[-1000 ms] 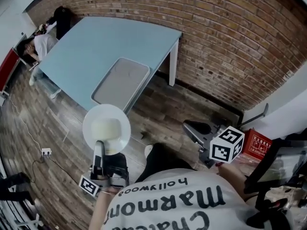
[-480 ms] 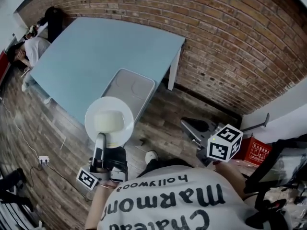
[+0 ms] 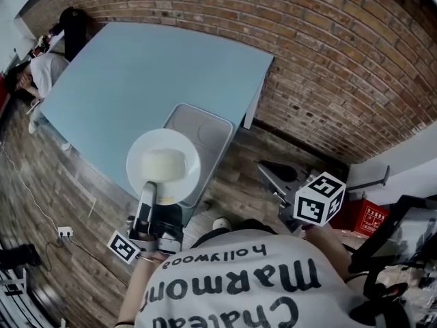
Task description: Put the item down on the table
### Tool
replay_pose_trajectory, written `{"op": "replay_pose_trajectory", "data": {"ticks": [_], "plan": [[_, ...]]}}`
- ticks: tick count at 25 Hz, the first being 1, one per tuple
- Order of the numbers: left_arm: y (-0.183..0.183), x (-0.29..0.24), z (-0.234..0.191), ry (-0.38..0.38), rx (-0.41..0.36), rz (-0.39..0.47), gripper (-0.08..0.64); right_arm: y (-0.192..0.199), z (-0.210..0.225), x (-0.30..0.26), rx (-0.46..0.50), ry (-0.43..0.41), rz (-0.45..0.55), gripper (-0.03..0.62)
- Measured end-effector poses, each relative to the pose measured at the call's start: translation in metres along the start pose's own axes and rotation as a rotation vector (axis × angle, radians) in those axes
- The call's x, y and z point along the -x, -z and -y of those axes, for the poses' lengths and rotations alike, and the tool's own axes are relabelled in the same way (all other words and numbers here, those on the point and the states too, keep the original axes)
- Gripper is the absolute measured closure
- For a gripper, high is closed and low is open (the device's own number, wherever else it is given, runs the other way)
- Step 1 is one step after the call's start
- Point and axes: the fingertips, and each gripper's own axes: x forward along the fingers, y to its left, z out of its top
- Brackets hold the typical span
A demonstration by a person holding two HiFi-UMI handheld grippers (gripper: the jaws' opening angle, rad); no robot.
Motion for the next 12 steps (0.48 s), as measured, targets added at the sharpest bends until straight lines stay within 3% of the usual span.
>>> {"op": "replay_pose_trajectory", "data": {"ticks": [12], "plan": [[-0.017, -0.009, -0.023, -0.013, 0.010, -0.015, 0.483, -0.008, 0.009, -0.038, 0.010, -0.013, -0.021, 0.574]]}}
